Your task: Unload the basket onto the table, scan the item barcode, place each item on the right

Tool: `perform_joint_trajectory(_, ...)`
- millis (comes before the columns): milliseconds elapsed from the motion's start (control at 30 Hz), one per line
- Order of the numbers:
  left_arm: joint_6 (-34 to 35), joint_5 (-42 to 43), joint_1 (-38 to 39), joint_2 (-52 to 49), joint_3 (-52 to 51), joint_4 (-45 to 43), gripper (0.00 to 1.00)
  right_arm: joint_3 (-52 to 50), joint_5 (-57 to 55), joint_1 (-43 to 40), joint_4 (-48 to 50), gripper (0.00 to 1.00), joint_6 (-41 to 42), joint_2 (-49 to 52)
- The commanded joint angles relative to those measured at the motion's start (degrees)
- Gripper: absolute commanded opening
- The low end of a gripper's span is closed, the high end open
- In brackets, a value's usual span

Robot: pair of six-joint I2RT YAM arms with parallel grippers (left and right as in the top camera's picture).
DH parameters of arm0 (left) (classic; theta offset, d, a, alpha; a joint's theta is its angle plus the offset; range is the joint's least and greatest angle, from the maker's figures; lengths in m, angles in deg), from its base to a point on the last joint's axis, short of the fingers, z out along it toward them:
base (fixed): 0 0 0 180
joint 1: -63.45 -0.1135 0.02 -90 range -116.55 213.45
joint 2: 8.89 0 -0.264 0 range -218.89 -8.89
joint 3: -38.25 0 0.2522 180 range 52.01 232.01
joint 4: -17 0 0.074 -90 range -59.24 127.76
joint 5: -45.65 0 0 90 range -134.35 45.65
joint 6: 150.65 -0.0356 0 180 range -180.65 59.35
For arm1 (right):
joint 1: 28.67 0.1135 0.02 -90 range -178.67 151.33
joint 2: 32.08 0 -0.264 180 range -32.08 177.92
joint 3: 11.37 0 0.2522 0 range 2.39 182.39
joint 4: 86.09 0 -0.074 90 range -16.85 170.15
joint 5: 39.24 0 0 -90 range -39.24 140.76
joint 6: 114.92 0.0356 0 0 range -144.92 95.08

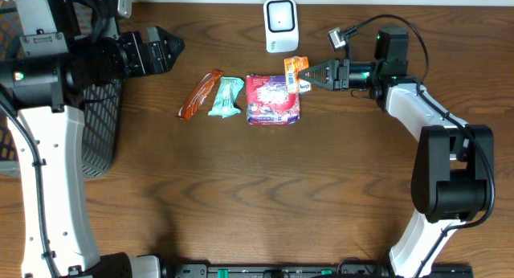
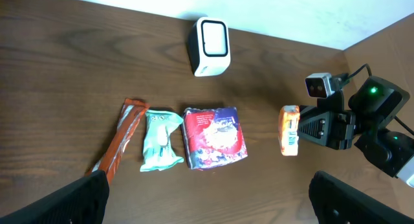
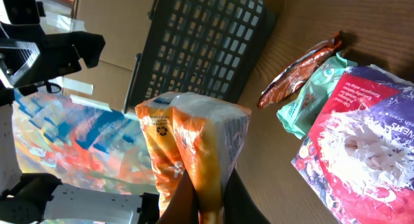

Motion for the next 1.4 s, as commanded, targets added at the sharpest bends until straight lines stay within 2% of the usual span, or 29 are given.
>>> perform_joint_trajectory(0,-0.1,0.5,-0.1,-0.2,0.2,0.0,0.98,0.5,0.2,0.3,0.1,0.01,0.4,0.3)
perform_joint_trajectory(333,-0.1,0.5,-0.1,-0.2,0.2,0.0,0.98,0.5,-0.3,0.3,0.1,0.01,0.5,0.3)
perform_joint_trajectory(633,-0.1,0.5,-0.1,-0.2,0.2,0.0,0.98,0.5,-10.1,4.7,-1.1,0.02,-0.5,0.3)
perform_joint_trajectory(800,-0.1,0.5,-0.1,-0.2,0.2,0.0,0.98,1.0,-24.8,8.3,-8.5,0.01,-4.9,-0.4)
perform_joint_trajectory(967,-0.1,0.5,-0.1,-0.2,0.2,0.0,0.98,7.3,-51.1,9.6,-31.6,0.01,-13.1,-2.9)
perform_joint_trajectory(1100,-0.1,0.5,-0.1,-0.2,0.2,0.0,0.98,15.8,-71.9,11.0,-47.8,0.01,-15.1,-3.8)
perform_joint_trajectory(1233,-0.1,0.5,-0.1,-0.2,0.2,0.0,0.98,21.2,-85.1,13.0,-53.8,0.01,-15.4,-3.8)
perform_joint_trajectory(1367,-0.1,0.5,-0.1,-0.2,0.2,0.0,0.98,21.7,-96.7,14.7,-52.4,0.01,-15.5,-3.7)
